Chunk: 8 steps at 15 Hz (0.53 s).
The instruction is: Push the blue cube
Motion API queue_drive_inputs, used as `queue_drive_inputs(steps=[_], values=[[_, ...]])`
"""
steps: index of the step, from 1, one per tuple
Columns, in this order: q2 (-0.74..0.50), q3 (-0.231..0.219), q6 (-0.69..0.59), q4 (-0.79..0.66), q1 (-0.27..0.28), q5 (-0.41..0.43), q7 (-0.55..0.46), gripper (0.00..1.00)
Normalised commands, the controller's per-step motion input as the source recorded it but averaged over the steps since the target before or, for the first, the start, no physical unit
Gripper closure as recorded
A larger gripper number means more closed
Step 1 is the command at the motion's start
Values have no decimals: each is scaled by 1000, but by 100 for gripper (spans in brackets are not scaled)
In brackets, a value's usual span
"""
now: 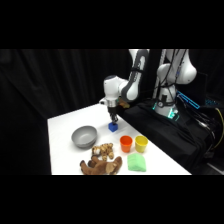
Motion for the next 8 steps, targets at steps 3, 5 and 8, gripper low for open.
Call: queue_drive_inputs(steps=[3,5,8], values=[[-348,-126,-219,-69,8,-222,23,97],[-564,-131,-452,-43,7,-227,24,97],[-550,-93,-556,44,25,-247,62,70]])
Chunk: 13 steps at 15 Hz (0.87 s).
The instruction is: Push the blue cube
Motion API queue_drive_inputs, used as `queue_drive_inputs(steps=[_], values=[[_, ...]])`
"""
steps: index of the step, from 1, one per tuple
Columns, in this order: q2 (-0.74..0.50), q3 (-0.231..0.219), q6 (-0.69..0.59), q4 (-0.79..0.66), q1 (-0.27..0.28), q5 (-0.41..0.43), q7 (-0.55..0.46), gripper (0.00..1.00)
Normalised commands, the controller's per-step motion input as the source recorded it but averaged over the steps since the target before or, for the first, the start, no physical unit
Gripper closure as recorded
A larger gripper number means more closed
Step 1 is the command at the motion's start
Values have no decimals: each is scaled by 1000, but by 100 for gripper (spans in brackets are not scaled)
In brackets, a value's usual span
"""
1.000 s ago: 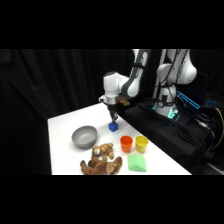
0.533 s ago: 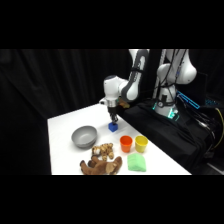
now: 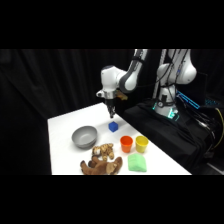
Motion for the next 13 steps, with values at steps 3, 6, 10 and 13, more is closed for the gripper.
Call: queue_drive_inputs(steps=[3,6,10,13], values=[[-433,-26,-529,113,40,-193,77,46],[-316,1,-479,157,45,-128,60,23],[-237,4,-460,196,45,-68,19,0],[-192,25,-402,198,53,-71,104,0]])
